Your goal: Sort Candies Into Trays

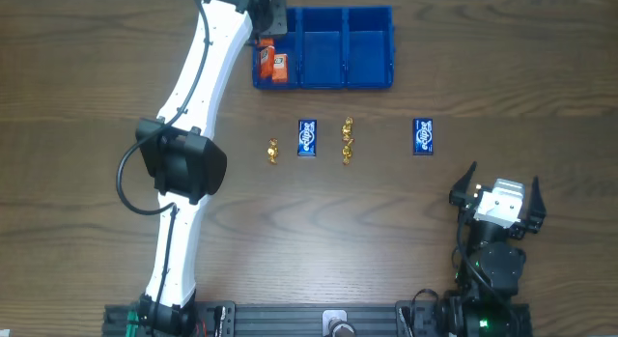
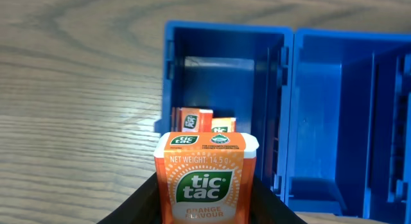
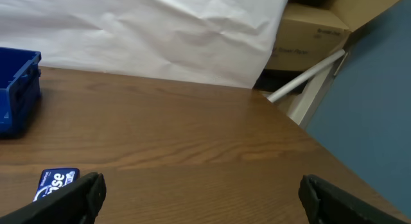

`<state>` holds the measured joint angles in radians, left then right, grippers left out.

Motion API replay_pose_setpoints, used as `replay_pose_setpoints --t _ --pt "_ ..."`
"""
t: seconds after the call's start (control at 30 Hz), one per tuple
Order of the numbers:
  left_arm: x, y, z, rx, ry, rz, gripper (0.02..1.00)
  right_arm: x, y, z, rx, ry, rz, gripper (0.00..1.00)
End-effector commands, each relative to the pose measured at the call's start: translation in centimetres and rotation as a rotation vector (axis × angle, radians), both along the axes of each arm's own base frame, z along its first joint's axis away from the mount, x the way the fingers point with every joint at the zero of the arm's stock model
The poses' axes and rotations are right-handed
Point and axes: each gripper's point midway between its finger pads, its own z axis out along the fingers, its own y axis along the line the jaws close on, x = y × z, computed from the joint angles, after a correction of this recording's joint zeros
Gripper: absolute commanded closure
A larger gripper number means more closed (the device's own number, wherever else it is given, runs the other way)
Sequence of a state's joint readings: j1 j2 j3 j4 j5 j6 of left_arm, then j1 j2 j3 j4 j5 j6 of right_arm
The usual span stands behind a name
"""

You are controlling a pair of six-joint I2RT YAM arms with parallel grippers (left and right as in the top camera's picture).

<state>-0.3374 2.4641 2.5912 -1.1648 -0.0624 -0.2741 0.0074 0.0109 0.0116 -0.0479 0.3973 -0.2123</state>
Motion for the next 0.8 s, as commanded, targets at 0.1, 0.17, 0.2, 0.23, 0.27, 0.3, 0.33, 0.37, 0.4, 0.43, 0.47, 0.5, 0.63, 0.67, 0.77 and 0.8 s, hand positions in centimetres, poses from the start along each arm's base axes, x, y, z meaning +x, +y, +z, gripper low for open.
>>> replay_pose_setpoints --t 0.1,0.17,0.2,0.23,0.27,0.3,0.33,0.37,0.4,0.43,0.47,0.5,0.63,0.67,0.77,0.8 --pt "-0.2 -0.9 -1.3 0.001 0.028 -0.061 0.691 -0.1 -0.1 -0.1 -0.005 0.004 -0.007 0.003" --pt "-0.2 -1.0 -1.3 0.001 0.027 -0.062 0.687 -0.1 -0.1 -0.1 -0.005 0.004 -0.007 0.003" --pt "-0.2 -1.0 -1.3 0.001 0.028 -0.064 0.687 -0.1 -0.1 -0.1 -0.005 0.004 -0.007 0.003" --pt "-0.2 -1.1 -1.3 0.001 0.027 -0.064 0.684 -0.1 -0.1 -0.1 -0.006 0.004 -0.007 0.003" --pt "-0.3 -1.1 -1.3 0.001 0.028 -0.065 0.682 -0.1 -0.1 -0.1 -0.005 0.004 -0.007 0.003" --pt "-0.3 -1.1 -1.3 0.001 0.028 -0.064 0.671 -0.1 -0.1 -0.1 -0.005 0.004 -0.007 0.003" --pt "-0.3 -1.1 -1.3 0.001 0.028 -0.064 0.665 -0.1 -0.1 -0.1 -0.005 0.003 -0.007 0.003" --pt "-0.3 -1.1 -1.3 0.001 0.028 -0.064 0.645 -0.1 -0.1 -0.1 -0.005 0.004 -0.007 0.003" --pt "-0.3 -1.1 -1.3 0.001 0.028 -0.064 0.621 -0.1 -0.1 -0.1 -0.006 0.004 -0.007 0.003" --pt "-0.3 -1.1 -1.3 0.001 0.028 -0.064 0.586 -0.1 -0.1 -0.1 -0.006 0.004 -0.007 0.003" --pt "-0.3 -1.1 -1.3 0.002 0.028 -0.064 0.520 -0.1 -0.1 -0.1 -0.005 0.004 -0.007 0.003" --pt "-0.3 -1.0 -1.3 0.001 0.028 -0.064 0.424 -0.1 -0.1 -0.1 -0.005 0.004 -0.007 0.003" --pt "0.0 -1.0 -1.2 -0.004 0.016 -0.058 0.235 -0.1 -0.1 -0.1 -0.005 0.003 -0.007 0.003" --pt "0.2 -1.0 -1.1 -0.008 0.010 -0.056 0.224 -0.1 -0.1 -0.1 -0.005 0.004 -0.007 0.003" --pt "0.3 -1.2 0.4 -0.035 -0.022 -0.040 0.222 -0.1 -0.1 -0.1 -0.005 0.004 -0.007 0.003" --pt "0.4 -1.3 1.6 -0.047 -0.048 -0.035 0.220 -0.1 -0.1 -0.1 -0.005 0.004 -0.007 0.003"
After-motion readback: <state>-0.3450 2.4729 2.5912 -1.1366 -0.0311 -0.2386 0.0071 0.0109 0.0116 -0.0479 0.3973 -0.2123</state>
